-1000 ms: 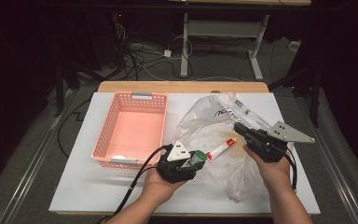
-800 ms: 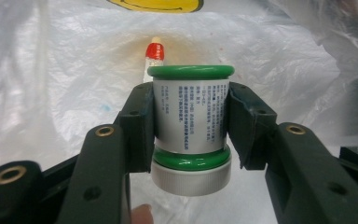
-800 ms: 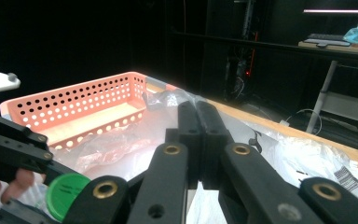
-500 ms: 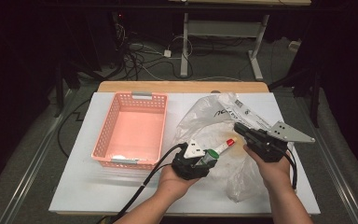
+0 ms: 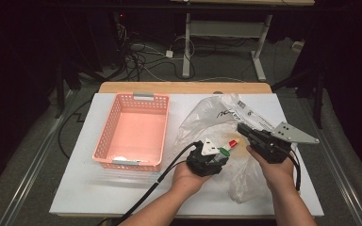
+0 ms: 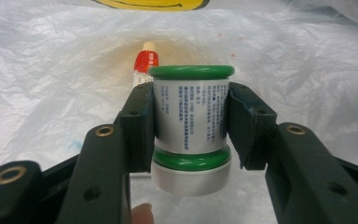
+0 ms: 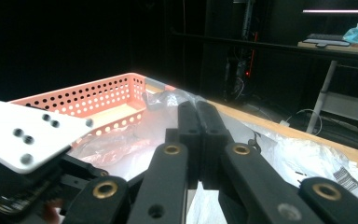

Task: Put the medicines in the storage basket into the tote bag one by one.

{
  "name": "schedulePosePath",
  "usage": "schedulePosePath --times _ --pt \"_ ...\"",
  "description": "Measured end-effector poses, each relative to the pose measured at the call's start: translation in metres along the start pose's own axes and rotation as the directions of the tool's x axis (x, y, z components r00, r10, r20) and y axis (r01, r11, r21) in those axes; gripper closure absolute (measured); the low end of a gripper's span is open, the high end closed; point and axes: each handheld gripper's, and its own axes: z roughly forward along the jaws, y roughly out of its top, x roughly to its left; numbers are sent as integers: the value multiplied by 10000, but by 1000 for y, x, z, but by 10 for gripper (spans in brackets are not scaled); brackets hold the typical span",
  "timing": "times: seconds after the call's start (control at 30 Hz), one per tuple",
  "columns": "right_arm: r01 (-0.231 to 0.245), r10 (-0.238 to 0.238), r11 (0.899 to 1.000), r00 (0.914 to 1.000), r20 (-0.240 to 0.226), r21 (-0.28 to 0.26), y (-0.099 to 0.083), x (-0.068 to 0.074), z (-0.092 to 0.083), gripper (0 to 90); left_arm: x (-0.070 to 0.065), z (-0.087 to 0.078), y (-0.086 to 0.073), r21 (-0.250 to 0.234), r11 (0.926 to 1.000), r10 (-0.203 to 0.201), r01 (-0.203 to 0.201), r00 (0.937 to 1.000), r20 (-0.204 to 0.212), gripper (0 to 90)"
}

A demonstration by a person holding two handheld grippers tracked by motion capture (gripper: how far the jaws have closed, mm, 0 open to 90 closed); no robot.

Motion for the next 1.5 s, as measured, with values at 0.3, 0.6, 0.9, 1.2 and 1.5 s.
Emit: schedulePosePath --times 0.3,0.6,0.9,1.2,1.5 --pt "-37 37 10000 10000 28 80 -1 0 0 900 -1 22 5 20 10000 28 -28 10000 -89 540" --pt "-84 84 10000 10000 44 1 -1 -2 -1 900 0 44 10 149 9999 -55 59 9997 -237 540" --pt "-154 154 9999 9999 62 -41 0 -2 -2 900 1 54 15 356 9994 43 -34 9997 -258 539" --pt "-115 115 9999 9999 81 -70 0 -3 -2 900 -1 62 18 254 9997 -17 21 9998 -177 539" --pt "-123 124 9999 9999 77 -70 0 -3 -2 900 0 65 18 191 9998 -100 100 9999 -34 535"
